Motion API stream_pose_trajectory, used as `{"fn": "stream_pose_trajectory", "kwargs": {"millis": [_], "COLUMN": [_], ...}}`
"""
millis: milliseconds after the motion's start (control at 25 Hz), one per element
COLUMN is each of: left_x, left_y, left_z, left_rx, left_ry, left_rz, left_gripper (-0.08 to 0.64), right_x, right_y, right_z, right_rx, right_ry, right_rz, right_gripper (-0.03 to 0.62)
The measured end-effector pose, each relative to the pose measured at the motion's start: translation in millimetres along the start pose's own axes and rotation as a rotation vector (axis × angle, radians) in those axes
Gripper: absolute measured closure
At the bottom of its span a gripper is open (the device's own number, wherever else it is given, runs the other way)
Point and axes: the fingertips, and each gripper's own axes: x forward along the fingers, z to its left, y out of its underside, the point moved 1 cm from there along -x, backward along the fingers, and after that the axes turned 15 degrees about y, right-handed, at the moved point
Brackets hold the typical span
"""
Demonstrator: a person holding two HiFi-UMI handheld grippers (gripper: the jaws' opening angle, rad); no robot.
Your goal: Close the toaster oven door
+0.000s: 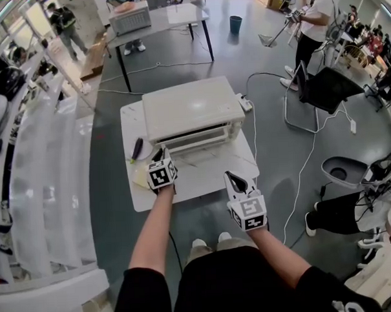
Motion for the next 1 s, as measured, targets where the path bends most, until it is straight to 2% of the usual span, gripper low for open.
{"fn": "stream_pose_trajectory", "kwargs": {"millis": [200,400,520,720,880,1000], "left_x": [2,1,4,4,5,2], "left_y": [-7,-16,-17,-19,-18,-19], "left_z": [2,0,2,4,4,7], "left_rx": [0.004,0.058,0.049,0.081,0.046,0.055], "left_ry": [-0.009,-0.004,-0.003,-0.013,-0.013,-0.012], "left_rz": [-0.01,0.017,0.013,-0.012,-0.041,-0.069], "left_gripper": [0.489,0.489,0.49,0.491,0.49,0.489], "right_x": [0,1,0,-7,-14,-19], "right_y": [-1,-3,-2,2,4,7], "right_z": [-1,0,-1,-5,-15,-22], "right_rx": [-0.007,-0.007,-0.016,-0.024,-0.038,-0.027], "right_ry": [0.005,0.02,0.025,0.038,0.062,0.074], "right_rz": [0.011,0.016,0.019,0.029,0.033,0.038], "right_gripper": [0.571,0.571,0.571,0.571,0.571,0.571]}}
